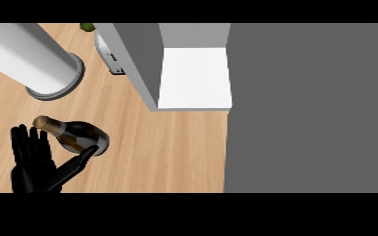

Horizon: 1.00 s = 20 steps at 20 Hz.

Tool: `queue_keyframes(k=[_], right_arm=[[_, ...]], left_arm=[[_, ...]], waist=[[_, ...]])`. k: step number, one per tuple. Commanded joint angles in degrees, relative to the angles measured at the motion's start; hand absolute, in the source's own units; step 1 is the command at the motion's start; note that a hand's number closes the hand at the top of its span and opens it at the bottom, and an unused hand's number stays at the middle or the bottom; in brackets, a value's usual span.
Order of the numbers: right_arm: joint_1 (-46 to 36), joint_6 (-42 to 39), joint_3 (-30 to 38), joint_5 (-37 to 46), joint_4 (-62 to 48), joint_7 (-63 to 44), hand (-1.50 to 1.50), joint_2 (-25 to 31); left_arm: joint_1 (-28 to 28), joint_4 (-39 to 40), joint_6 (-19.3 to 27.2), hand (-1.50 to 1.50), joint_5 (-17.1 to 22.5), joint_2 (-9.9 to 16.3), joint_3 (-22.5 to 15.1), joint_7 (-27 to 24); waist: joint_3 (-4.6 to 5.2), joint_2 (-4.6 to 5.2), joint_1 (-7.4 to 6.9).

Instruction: Pick up the wine, place it into the cabinet and close the cabinet

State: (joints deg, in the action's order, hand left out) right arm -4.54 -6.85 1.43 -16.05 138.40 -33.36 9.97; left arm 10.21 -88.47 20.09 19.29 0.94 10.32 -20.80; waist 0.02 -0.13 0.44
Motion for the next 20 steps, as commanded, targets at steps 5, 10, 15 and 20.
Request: queue_keyframes(k=[5,10,15,20], right_arm=[[4.81,-1.97,3.35,-7.49,8.7,-1.5,-1.5,0.42],[0.62,2.14,-3.35,0.62,7.83,-3.49,-1.5,-2.36],[2.78,0.19,0.44,-3.96,10.37,-3.26,-1.5,-0.79],[1.83,-0.44,4.33,-8.11,9.83,-5.0,-1.5,1.07]], left_arm=[[-2.15,7.11,-1.78,-1.5,1.0,-0.92,0.6,-5.03],[-3.99,13.8,-4.72,-1.5,1.35,-0.07,2.49,-9.11],[-4.04,18.77,-8.08,-1.5,3.53,0.79,5.22,-12.44],[-8.44,20.92,-5.37,-1.5,2.39,0.72,4.44,-10.82]], waist=[[-0.03,0.02,-0.02],[0.02,0.07,-0.28],[0.01,-0.01,0.01],[-0.01,0.02,0.01]])
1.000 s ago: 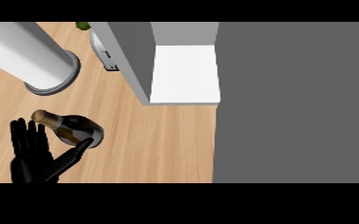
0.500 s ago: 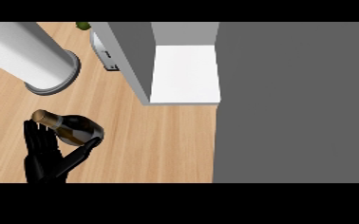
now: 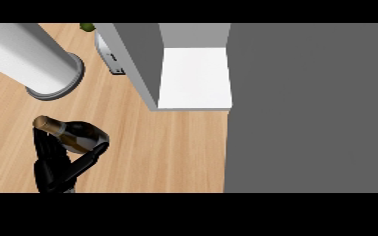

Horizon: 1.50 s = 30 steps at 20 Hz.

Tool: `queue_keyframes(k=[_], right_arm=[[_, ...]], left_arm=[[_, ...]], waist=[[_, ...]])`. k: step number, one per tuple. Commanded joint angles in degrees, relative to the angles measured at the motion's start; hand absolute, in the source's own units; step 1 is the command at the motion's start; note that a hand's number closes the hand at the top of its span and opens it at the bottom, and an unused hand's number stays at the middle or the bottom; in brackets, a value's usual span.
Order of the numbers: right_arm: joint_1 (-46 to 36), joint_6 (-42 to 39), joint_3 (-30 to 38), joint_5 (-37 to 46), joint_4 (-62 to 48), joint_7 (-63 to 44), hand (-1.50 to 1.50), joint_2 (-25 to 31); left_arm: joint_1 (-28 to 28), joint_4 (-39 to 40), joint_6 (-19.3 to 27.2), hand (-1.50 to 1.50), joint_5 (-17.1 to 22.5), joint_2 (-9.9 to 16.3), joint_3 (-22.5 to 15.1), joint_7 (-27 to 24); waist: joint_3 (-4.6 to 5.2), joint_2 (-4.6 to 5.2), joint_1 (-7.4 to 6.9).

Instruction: Pick up the wine, place it into the cabinet and close the cabinet

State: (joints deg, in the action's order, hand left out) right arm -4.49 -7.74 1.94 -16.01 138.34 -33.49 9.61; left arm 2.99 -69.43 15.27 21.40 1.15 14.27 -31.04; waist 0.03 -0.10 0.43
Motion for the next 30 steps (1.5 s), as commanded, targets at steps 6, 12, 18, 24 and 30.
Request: queue_keyframes(k=[6,12,18,24,30], right_arm=[[-0.28,1.4,0.95,-4.44,8.08,-4.09,-1.5,0.1],[1.44,0.7,1.99,-5.57,9.23,-3.68,-1.5,0.15],[1.24,-0.21,1.4,-4.56,7.44,-3.25,-1.5,0.16],[1.85,0.95,-1.38,-2.16,7.09,-2.12,-1.5,-2.26],[2.47,-0.27,0.66,-3.2,6.18,-1.24,-1.5,-1.17]], left_arm=[[-0.94,1.85,-0.79,-1.5,0.9,-1.06,-1.39,-1.34],[-4.42,10.33,-7.4,-1.5,4.2,1.81,3.25,-5.94],[-7.57,15.89,-14.13,1.5,4.99,2.34,2.19,-8.3],[-12.28,22.02,-11.36,1.5,-0.09,4.06,0.63,-11.89],[-4.27,13.84,-17.5,1.5,-7.14,6.83,-8.99,-9.83]], waist=[[-0.03,-0.03,-0.29],[-0.02,0.0,0.0],[0.01,0.04,0.1],[0.0,0.09,0.18],[-0.09,-0.25,0.03]])
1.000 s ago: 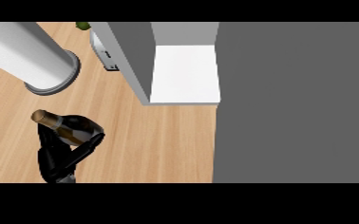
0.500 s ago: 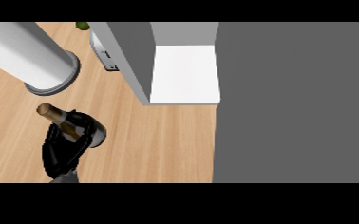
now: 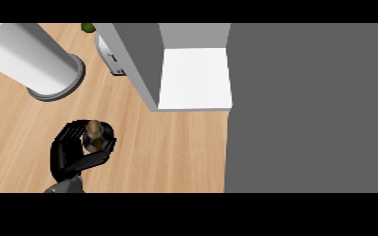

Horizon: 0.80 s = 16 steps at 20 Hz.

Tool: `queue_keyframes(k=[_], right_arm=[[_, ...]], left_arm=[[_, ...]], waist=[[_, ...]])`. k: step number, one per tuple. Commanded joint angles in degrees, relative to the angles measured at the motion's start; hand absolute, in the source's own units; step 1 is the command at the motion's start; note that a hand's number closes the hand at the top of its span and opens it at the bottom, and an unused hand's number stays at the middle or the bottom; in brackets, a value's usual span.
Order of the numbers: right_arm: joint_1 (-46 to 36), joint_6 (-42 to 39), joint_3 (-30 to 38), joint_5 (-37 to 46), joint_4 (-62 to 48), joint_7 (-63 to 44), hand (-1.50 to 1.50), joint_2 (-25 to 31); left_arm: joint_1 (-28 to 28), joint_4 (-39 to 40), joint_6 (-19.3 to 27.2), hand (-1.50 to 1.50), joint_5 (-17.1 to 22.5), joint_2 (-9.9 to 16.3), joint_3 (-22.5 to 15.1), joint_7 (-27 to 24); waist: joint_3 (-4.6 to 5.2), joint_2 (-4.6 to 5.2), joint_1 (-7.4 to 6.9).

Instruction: Pick up the wine, place it into the cabinet and close the cabinet

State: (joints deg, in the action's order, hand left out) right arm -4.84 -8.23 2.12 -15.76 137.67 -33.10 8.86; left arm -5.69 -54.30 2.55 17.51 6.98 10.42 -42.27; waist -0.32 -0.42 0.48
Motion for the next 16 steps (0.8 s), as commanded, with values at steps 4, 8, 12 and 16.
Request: queue_keyframes(k=[4,8,12,16], right_arm=[[1.02,0.42,2.04,-4.54,6.98,-3.54,-1.5,0.96],[3.53,0.82,0.03,-3.92,9.88,-4.17,-1.5,-0.3],[4.62,-1.0,1.77,-4.9,6.49,-0.24,-1.5,-0.67],[3.15,0.32,-0.07,-4.55,8.35,-3.92,-1.5,-0.36]], left_arm=[[8.28,-6.26,-12.05,1.5,-2.96,2.97,-8.29,2.49],[9.03,-11.29,-7.34,1.5,-5.59,2.43,-7.88,-1.02],[12.38,-24.33,-3.03,1.5,-5.72,1.24,-9.11,4.21],[15.15,-29.51,-10.07,1.5,-0.4,2.89,-8.78,7.01]], waist=[[0.29,0.09,-0.33],[0.31,0.27,-0.21],[0.25,0.21,-0.42],[0.3,0.21,-0.4]])
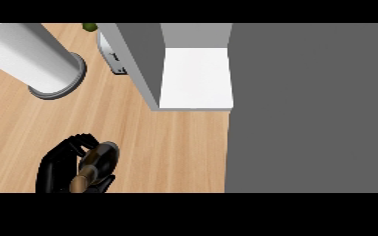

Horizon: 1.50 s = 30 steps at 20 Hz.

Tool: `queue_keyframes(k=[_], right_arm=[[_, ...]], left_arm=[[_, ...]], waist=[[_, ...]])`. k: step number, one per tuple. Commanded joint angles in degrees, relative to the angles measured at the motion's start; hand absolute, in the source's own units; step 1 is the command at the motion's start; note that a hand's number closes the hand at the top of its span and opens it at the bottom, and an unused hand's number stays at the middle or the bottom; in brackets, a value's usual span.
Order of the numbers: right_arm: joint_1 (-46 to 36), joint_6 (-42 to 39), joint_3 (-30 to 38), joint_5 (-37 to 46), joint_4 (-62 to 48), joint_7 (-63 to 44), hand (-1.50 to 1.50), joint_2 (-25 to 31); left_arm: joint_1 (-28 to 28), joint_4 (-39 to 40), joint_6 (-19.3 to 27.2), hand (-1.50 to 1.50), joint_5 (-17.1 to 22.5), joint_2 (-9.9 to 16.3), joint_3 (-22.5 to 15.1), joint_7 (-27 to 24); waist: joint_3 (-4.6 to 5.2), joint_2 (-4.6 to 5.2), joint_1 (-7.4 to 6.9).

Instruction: Pick up the wine, place it into the cabinet and close the cabinet

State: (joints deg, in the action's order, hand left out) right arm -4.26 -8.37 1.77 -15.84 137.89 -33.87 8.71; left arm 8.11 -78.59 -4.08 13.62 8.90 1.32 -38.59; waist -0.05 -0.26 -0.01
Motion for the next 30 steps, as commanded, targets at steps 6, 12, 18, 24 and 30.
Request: queue_keyframes(k=[6,12,18,24,30], right_arm=[[-1.91,1.59,1.19,-4.34,6.06,-4.28,-1.5,0.64],[6.13,-2.61,3.32,-7.02,7.78,-0.17,-1.5,0.16],[1.43,-0.41,0.83,-4.81,6.4,-2.68,-1.5,-0.4],[-0.06,-0.19,2.59,-6.11,6.54,-3.77,-1.5,0.47],[0.13,-0.33,3.88,-6.84,6.34,-3.75,-1.5,0.44]], left_arm=[[0.62,-19.17,1.69,1.5,2.52,-1.59,-5.3,16.9],[2.11,-27.52,7.39,1.5,-2.99,-3.72,-10.52,24.08],[-4.4,-32.92,12.54,1.5,-7.19,-7.68,-17.47,35.74],[-13.15,-33.22,24.5,1.5,-10.34,-8.85,-27.91,42.03],[-24.47,-26.82,33.61,1.5,-8.53,-8.89,-29.0,45.07]], waist=[[0.03,0.11,0.07],[-0.01,0.09,0.48],[0.03,0.13,0.43],[0.02,0.09,0.69],[0.03,0.17,0.79]])
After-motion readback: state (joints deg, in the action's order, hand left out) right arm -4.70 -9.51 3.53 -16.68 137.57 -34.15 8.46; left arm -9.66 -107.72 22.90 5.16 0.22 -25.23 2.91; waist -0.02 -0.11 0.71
